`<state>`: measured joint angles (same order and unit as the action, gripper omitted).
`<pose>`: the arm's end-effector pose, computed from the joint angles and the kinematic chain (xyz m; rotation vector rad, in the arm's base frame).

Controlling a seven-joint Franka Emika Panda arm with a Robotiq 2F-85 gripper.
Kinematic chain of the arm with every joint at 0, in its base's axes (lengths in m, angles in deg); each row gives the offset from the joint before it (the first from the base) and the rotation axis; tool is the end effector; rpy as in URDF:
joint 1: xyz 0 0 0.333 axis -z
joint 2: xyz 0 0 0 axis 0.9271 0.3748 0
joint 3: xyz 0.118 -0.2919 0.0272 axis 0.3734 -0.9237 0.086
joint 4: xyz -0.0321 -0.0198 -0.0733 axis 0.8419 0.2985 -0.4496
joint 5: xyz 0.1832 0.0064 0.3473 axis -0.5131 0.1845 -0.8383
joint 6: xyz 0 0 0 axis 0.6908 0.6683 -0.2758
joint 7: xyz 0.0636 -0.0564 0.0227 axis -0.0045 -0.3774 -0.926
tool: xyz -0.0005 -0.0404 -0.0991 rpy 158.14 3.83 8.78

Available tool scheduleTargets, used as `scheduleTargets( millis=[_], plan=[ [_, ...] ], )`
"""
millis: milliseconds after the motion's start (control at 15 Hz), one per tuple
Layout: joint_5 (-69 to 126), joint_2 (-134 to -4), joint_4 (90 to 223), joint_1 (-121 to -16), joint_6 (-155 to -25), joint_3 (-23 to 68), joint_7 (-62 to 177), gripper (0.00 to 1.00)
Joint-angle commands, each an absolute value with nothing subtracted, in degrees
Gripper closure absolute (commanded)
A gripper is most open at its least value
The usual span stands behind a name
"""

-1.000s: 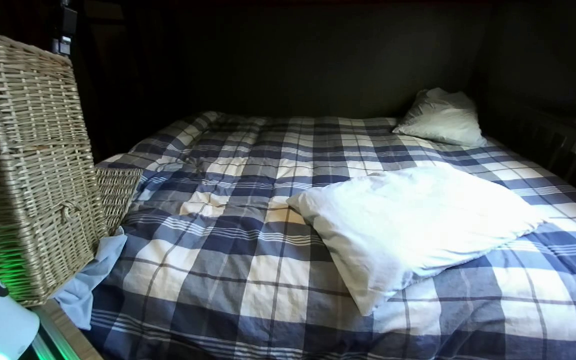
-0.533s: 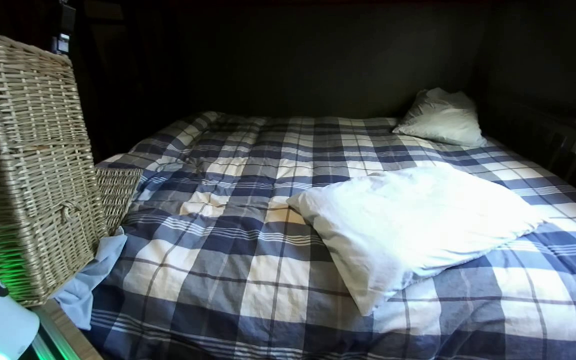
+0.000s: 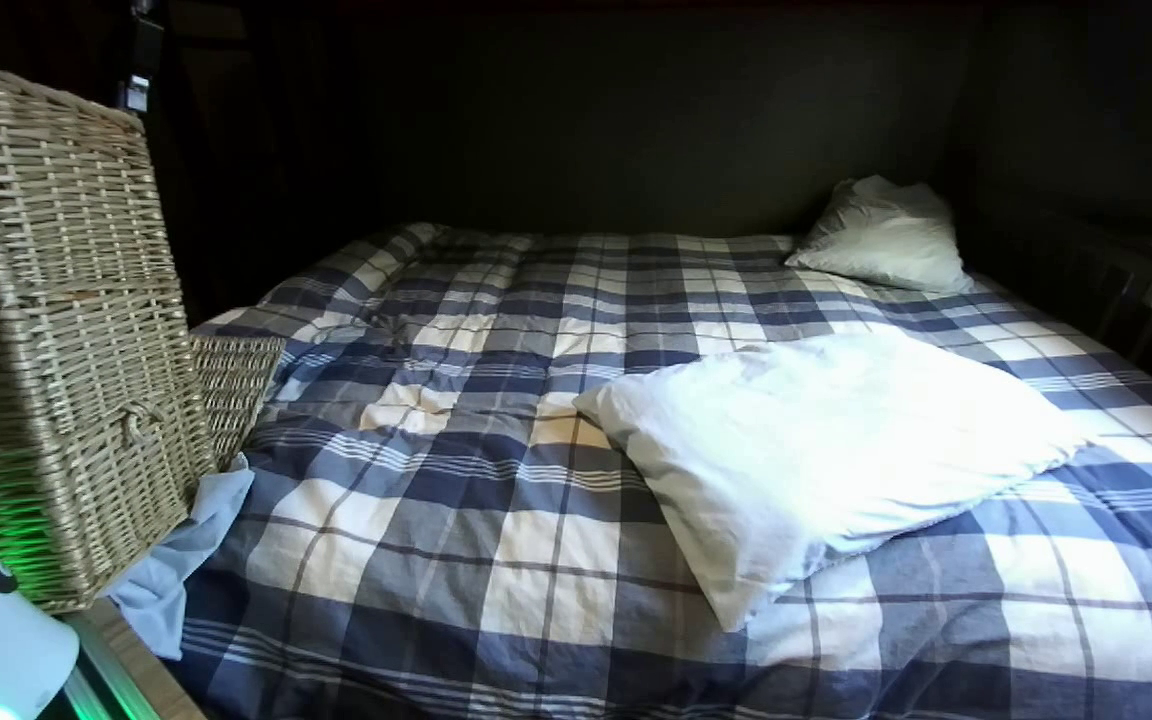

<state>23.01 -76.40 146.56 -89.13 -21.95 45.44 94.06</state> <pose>0.4276 0.3443 0.5798 2.8899 -0.0055 -0.5434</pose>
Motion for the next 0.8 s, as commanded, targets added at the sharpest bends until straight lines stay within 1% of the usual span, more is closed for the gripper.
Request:
scheduleTargets(
  millis=[0, 67, 133, 200, 267, 333, 400, 733],
  plan=[
    [23.55, -75.10, 144.86, -90.46, -21.29, 45.11, 94.28, 0.71],
    [23.51, -74.99, 144.80, -90.54, -21.27, 45.08, 94.31, 0.84],
    [23.43, -74.90, 144.76, -90.64, -21.13, 45.06, 94.43, 0.85],
    [23.35, -74.84, 144.74, -90.73, -21.07, 45.06, 94.34, 0.94],
    [23.34, -74.80, 144.64, -90.78, -21.05, 45.03, 94.22, 1.00],
    [23.39, -74.83, 144.51, -90.72, -20.97, 44.93, 94.03, 0.96],
    [23.39, -75.01, 144.51, -90.48, -21.15, 44.77, 93.54, 0.95],
    [24.20, -78.42, 144.12, -86.92, -23.00, 41.75, 86.30, 0.95]
  ],
)
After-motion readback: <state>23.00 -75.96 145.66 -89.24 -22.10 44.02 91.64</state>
